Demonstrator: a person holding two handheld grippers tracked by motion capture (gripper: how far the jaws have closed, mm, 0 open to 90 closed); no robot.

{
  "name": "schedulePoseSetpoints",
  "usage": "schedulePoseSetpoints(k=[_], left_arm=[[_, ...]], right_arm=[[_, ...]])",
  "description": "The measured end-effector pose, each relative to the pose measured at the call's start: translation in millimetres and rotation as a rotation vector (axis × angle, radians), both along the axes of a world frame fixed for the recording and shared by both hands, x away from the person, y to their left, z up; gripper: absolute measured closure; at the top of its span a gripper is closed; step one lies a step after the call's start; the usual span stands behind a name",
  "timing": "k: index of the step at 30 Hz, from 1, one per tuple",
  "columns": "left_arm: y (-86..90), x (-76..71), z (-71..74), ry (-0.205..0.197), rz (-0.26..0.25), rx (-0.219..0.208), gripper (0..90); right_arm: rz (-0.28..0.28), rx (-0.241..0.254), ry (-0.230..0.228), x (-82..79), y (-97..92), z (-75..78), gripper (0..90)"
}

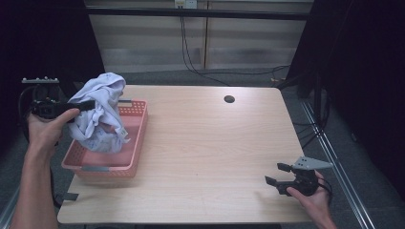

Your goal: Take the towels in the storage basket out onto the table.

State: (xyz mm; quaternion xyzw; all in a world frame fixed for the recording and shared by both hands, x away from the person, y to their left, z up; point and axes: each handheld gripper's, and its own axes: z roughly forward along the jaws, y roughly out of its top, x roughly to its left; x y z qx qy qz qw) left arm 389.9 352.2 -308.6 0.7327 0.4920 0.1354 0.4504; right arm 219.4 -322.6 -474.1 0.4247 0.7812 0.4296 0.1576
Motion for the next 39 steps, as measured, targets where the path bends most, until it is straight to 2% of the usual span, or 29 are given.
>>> schedulePoseSetpoints(k=[5, 9, 12, 13, 15, 16, 20, 25, 27, 29, 31, 34, 39], left_arm=[[-3.1, -0.9, 7.3, -0.011, -0.010, -0.016, 60.4], [-8.3, -0.6, 14.5, -0.034, -0.005, -0.021, 60.3], [-11.0, -1.1, 19.0, -0.046, -0.017, -0.020, 60.4], [-15.5, -2.6, 23.2, -0.067, -0.035, -0.009, 60.4], [-17.2, -3.2, 25.5, -0.070, -0.042, -0.002, 60.4], [-21.9, -3.5, 28.9, -0.082, -0.065, -0.001, 60.4], [-28.9, -0.8, 31.5, -0.077, -0.069, -0.007, 60.4], [-50.5, 2.6, 29.3, -0.077, -0.092, 0.010, 60.4], [-57.9, 4.6, 26.7, -0.065, -0.109, 0.005, 60.3], [-66.6, 4.9, 26.4, -0.065, -0.118, 0.019, 60.3], [-75.6, 5.0, 28.5, -0.071, -0.135, 0.016, 60.3], [-88.7, 6.5, 33.3, -0.073, -0.152, 0.043, 60.3], [-107.2, 9.9, 40.2, -0.087, -0.185, 0.039, 60.3]], right_arm=[[-0.002, 0.005, 0.001, 0.4, -0.5, -0.2, 23.1], [-0.010, 0.014, 0.008, 0.7, -0.7, -0.3, 23.1], [-0.005, 0.009, 0.008, 0.8, -0.3, -0.5, 23.0], [-0.004, 0.014, 0.006, 0.7, -0.2, -0.3, 22.9], [-0.002, 0.012, 0.003, 0.5, -0.2, -0.2, 22.9], [-0.003, 0.012, 0.006, -0.1, -0.6, -0.1, 22.9], [-0.011, 0.017, 0.011, 0.5, -1.8, -0.7, 22.2], [-0.007, 0.017, 0.008, 0.6, -3.1, -1.0, 22.3], [-0.009, 0.016, 0.008, 0.7, -3.2, -1.1, 22.3], [-0.013, 0.019, 0.010, 0.0, -3.1, -0.8, 22.2], [-0.014, 0.019, 0.012, 0.0, -2.8, -0.9, 22.2], [-0.014, 0.024, 0.017, 1.2, -1.8, -1.5, 21.6], [-0.002, 0.017, 0.017, 1.7, 0.1, -2.3, 21.5]])
